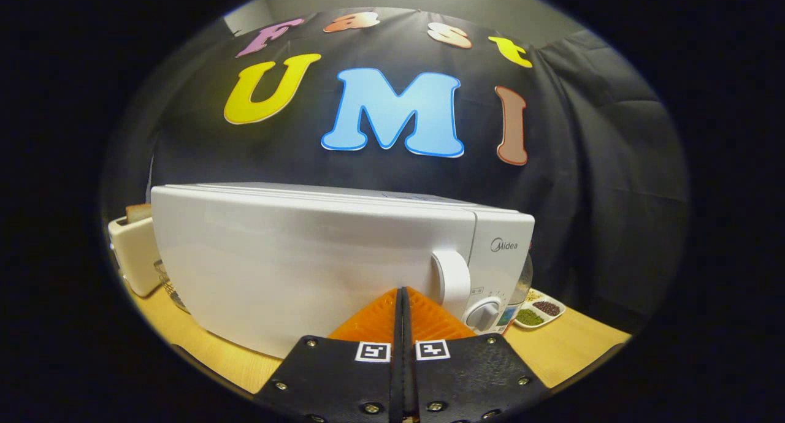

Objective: Open the microwave, put the food inside, and close the microwave door.

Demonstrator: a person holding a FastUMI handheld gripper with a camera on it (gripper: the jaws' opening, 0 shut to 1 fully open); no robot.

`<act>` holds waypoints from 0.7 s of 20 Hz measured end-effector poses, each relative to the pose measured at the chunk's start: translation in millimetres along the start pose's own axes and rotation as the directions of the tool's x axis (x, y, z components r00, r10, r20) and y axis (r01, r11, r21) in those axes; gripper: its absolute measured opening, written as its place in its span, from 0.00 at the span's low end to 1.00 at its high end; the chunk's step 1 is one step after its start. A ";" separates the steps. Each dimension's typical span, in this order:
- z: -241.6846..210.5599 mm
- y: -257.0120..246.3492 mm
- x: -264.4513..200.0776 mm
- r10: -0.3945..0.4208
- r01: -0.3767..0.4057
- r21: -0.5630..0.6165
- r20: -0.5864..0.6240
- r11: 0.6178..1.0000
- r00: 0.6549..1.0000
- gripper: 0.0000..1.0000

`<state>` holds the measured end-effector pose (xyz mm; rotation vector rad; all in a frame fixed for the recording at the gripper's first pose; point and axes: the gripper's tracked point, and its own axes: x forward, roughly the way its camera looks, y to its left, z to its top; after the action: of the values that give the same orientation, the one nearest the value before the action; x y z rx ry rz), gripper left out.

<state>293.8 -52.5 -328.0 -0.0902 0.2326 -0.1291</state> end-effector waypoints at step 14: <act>137.9 -27.7 -212.9 0.129 -0.146 0.141 0.126 0.979 0.984 0.01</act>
<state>117.7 -40.3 -143.8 0.0678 0.1116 -0.0027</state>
